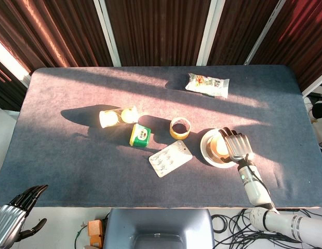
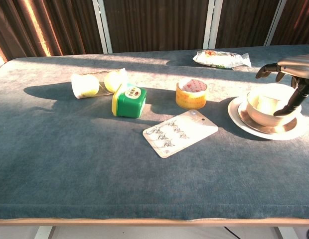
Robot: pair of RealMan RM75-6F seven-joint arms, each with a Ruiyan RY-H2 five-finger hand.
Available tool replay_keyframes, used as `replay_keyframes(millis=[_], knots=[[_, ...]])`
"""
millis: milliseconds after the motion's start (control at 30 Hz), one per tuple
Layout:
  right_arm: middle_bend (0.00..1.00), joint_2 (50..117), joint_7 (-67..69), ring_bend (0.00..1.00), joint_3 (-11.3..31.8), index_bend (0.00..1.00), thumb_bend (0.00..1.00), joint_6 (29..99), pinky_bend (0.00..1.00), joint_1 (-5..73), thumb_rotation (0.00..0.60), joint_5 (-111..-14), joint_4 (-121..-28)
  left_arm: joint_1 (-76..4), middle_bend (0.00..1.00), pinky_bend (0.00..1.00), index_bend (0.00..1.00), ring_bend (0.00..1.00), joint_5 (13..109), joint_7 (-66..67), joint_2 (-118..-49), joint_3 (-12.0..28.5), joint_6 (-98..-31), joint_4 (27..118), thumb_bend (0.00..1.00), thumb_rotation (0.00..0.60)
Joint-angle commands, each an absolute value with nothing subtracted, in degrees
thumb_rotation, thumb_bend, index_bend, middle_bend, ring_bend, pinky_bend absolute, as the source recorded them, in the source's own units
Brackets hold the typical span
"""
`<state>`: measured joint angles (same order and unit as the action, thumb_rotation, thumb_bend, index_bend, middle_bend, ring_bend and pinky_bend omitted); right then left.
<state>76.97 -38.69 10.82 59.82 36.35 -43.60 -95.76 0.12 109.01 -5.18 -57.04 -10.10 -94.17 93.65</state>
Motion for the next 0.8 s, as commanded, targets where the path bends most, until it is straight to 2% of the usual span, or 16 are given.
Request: replay_keyframes(millis=[33,433,800], knots=[[0.13,76.99,-38.52,0.18,10.57,0.18,0.04,60.00,0.36,36.57,0.600,-43.30,-95.75,0.13,0.15,0.34,0.03,0.16,108.99,-5.16,-57.04,-10.09,-94.16,93.64,0.25,0.600],[0.14,77.89,-36.95,0.20,9.73,0.21,0.05,60.77,0.38,37.54,0.600,-43.37,-95.10,0.20,0.15,0.34,0.02,0.16,108.70,-5.47,-56.94,-10.12,-94.14,93.62,0.25,0.600],[0.26,77.49,-38.30,0.36,8.79,0.36,0.07,62.39,0.55,37.96,0.600,-42.17,-95.68,0.23,0.15,0.34,0.02,0.16,108.74,-5.32,-56.89,-10.14,-94.11,93.71,0.25,0.600]])
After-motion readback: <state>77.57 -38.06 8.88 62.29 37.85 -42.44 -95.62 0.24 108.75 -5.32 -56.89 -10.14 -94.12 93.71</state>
